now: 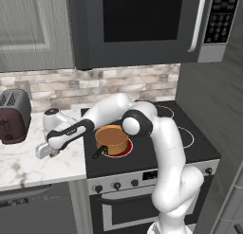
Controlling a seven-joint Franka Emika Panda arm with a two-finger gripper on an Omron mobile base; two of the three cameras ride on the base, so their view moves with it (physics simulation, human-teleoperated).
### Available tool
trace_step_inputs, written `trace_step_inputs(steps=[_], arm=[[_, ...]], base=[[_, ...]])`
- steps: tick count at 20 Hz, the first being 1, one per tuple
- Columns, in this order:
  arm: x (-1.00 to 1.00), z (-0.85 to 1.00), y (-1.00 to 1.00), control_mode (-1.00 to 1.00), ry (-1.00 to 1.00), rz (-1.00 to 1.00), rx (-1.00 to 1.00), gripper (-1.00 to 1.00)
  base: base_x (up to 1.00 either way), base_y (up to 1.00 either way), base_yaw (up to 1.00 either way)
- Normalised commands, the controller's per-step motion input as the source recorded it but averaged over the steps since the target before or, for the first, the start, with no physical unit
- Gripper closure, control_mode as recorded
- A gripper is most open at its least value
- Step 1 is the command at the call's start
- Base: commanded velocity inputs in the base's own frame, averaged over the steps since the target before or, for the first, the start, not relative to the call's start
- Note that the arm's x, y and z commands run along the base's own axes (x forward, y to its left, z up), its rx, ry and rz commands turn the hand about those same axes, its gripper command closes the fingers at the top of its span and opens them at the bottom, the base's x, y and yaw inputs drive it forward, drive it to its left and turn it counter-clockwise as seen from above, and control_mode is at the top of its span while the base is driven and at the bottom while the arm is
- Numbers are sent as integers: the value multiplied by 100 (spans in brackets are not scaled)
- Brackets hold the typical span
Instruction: Pick up the sugar cube(s) and place them in the saucepan with hot chocolate.
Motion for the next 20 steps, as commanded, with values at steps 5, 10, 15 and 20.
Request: trace_step_inputs(steps=[5,10,15,20], arm=[[-2,0,-1,-100,0,0,0,100],[-42,28,-33,-100,-5,0,4,100],[-82,67,-67,-100,-17,0,15,100],[-80,73,-84,-100,-23,0,17,100]], base=[[0,0,0],[0,0,0],[0,0,0],[0,0,0]])
